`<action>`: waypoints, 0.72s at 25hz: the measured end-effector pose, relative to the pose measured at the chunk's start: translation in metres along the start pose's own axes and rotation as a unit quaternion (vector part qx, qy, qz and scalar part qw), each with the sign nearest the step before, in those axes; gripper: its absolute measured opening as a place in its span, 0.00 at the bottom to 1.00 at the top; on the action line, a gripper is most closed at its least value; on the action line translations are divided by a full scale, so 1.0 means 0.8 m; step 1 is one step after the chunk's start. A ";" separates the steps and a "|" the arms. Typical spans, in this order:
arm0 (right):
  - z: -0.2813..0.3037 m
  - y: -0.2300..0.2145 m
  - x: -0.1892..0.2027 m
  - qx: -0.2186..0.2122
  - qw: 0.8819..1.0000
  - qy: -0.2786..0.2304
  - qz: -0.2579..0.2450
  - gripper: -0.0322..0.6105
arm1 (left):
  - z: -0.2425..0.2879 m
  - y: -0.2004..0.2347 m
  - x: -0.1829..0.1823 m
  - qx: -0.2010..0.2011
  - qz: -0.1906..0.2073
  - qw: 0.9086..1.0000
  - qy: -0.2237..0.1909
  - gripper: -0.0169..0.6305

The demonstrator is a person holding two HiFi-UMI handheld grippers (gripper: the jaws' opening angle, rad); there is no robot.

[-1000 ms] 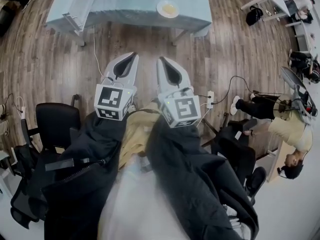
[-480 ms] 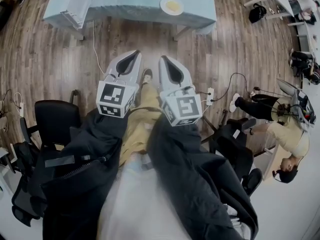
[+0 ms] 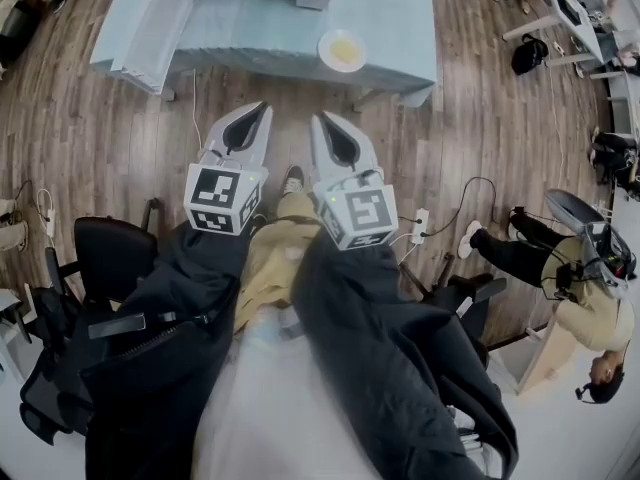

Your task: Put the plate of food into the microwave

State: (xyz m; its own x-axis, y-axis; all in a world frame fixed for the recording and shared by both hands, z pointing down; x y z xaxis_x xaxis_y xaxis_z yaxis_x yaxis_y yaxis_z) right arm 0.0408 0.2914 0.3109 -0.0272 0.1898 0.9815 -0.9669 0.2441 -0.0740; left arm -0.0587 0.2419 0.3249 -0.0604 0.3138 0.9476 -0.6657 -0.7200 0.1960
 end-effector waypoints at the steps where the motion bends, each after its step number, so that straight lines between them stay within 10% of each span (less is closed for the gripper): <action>1: 0.007 -0.011 -0.002 -0.004 1.000 0.001 0.001 0.05 | 0.011 0.001 -0.004 -0.002 0.000 1.000 0.001 0.02; 18: 0.074 -0.098 0.019 -0.054 0.997 0.043 0.033 0.05 | 0.112 0.018 -0.014 -0.035 -0.018 0.999 0.035 0.02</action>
State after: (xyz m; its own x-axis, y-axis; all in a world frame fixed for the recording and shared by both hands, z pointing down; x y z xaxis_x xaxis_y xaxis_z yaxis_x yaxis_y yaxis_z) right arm 0.1011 0.2188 0.3418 -0.0628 0.2881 0.9556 -0.9310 0.3280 -0.1601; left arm -0.0008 0.1728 0.3398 -0.0868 0.3831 0.9196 -0.7179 -0.6640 0.2089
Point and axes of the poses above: the fingertips, and each gripper's own axes: z forward along the fingers, y to its left, x out of its underside, the point moved 4 cm from there along -z, backward along the fingers, and after that the axes turned 2 degrees about -z, right-handed, at the moved point
